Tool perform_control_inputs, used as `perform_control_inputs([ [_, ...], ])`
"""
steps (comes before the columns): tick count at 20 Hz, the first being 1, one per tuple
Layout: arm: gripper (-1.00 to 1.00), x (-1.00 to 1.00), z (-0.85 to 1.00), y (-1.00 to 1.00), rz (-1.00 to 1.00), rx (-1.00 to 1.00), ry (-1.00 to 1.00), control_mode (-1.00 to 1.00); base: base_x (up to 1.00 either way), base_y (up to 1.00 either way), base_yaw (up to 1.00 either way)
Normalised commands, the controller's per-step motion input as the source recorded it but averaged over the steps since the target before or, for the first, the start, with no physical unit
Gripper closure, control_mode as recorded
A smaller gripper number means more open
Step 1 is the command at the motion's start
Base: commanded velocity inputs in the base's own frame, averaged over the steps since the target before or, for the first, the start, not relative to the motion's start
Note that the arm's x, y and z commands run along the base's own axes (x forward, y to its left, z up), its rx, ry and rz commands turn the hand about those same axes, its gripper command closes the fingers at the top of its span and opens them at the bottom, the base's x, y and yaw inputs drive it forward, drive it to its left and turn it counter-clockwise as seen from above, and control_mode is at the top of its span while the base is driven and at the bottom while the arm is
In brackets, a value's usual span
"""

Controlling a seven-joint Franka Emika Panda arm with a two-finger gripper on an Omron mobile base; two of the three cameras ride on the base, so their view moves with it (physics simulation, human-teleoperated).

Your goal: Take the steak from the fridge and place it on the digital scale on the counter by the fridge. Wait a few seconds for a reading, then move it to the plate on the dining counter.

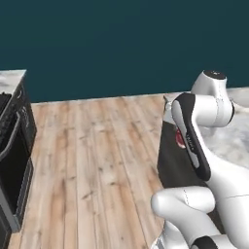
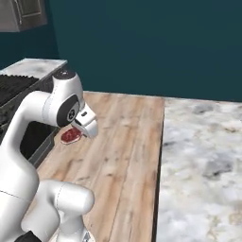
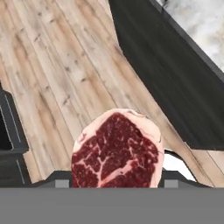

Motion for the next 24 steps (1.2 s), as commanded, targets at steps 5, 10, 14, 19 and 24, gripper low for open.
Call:
perform_control_inputs([
  [5,1.00,0.00,0.00,0.00,0.00,0.00,0.00,1.00,1.00,0.72,-0.44],
  [10,1.00,0.00,0.00,0.00,0.00,0.00,0.00,1.00,1.00,0.72,-0.48],
  [14,1.00,0.00,0.00,0.00,0.00,0.00,0.00,1.00,1.00,0.58,-0.49],
  [19,1.00,0.00,0.00,0.00,0.00,0.00,0.00,1.00,1.00,0.52,-0.50],
  [24,1.00,0.00,0.00,0.00,0.00,0.00,0.00,1.00,0.92,0.66,-0.53],
])
